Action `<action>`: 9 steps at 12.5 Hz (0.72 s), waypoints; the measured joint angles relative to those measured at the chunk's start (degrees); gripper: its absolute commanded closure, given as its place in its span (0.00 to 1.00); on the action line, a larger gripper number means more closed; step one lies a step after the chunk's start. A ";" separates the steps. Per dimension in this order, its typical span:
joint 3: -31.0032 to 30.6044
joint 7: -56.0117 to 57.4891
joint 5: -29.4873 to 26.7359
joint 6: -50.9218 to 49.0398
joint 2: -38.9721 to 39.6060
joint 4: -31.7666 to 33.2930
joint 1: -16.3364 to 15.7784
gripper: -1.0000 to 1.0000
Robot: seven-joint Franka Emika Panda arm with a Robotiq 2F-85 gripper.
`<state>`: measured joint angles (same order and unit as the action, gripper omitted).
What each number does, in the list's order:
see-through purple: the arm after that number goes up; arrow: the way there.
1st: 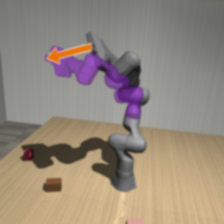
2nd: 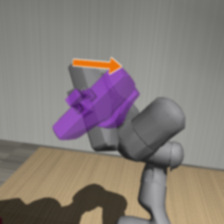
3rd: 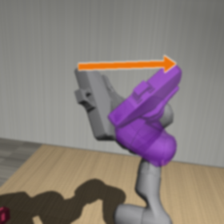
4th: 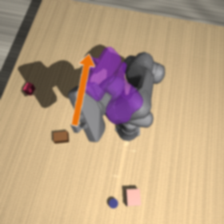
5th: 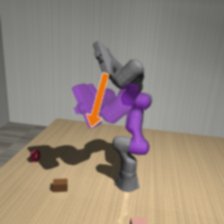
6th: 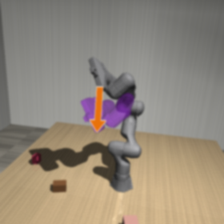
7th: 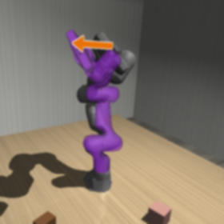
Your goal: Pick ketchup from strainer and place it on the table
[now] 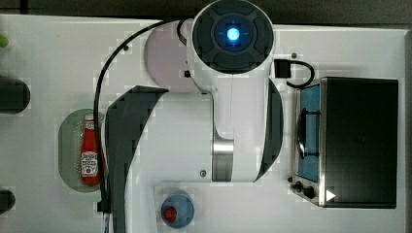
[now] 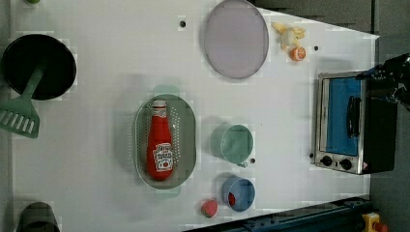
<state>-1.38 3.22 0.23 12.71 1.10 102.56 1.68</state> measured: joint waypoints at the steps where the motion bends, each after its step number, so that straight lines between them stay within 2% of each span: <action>1: -2.39 0.00 -1.61 -3.15 -3.55 4.36 2.58 0.21; 3: -4.50 0.00 -1.72 -8.41 -11.99 11.19 5.10 0.00; 6: -8.28 0.00 -1.92 -8.74 -16.53 8.28 5.86 0.00; 9: -16.90 0.00 -1.84 -5.91 -15.16 6.66 5.89 0.00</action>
<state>-18.28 3.22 -1.61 6.80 -14.07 109.22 7.57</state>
